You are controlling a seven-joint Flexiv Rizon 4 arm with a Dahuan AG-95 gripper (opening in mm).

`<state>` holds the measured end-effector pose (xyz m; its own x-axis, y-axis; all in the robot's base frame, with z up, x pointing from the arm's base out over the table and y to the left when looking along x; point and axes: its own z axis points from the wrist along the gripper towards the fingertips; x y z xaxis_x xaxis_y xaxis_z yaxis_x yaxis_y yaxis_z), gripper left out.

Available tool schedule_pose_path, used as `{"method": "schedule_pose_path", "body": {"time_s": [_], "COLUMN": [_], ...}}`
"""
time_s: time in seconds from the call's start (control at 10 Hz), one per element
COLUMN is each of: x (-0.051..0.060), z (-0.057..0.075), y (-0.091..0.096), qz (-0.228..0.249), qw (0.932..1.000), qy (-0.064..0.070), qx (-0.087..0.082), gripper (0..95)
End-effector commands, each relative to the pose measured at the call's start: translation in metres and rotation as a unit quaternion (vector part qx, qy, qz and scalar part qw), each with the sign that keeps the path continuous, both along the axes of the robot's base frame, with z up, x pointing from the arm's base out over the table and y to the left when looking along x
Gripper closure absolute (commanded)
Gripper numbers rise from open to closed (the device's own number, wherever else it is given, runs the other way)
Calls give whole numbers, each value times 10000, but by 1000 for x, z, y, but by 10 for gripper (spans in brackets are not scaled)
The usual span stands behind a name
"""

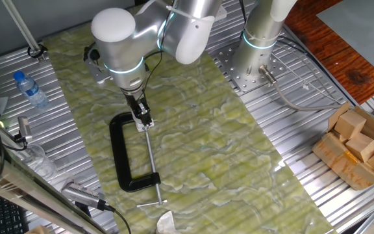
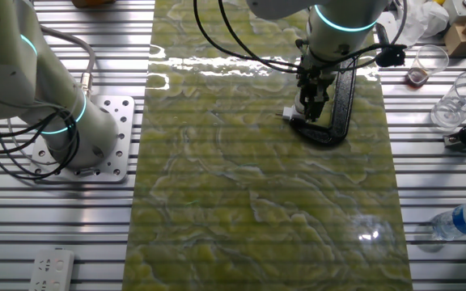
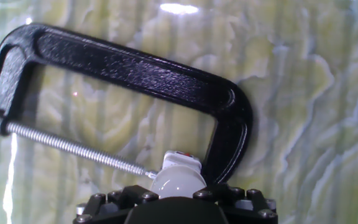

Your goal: Install the light bulb by rotating it

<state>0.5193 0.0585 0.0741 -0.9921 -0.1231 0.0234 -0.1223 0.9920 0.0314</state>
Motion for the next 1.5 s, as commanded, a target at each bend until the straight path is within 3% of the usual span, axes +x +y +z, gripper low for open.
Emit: {"method": "schedule_pose_path", "body": {"time_s": [0.1,0.2,0.4,0.5,0.6,0.9,1.0,1.5], "x": [0,0,1,1,1,1,1,4], "z": [3,4,6,6,6,6,6,7], "y": [1,1,1,1,1,1,0,-4], "qz": [2099,2791,3479,3687,4034,4461,4502,4443], "qw": [9777,9602,9374,9294,9149,8947,8927,8957], "qy": [-83,-105,-122,-137,-158,-179,-179,-142], "qx": [43,72,72,67,74,87,95,96], "gripper": [190,190,190,190,190,190,190,190]}}
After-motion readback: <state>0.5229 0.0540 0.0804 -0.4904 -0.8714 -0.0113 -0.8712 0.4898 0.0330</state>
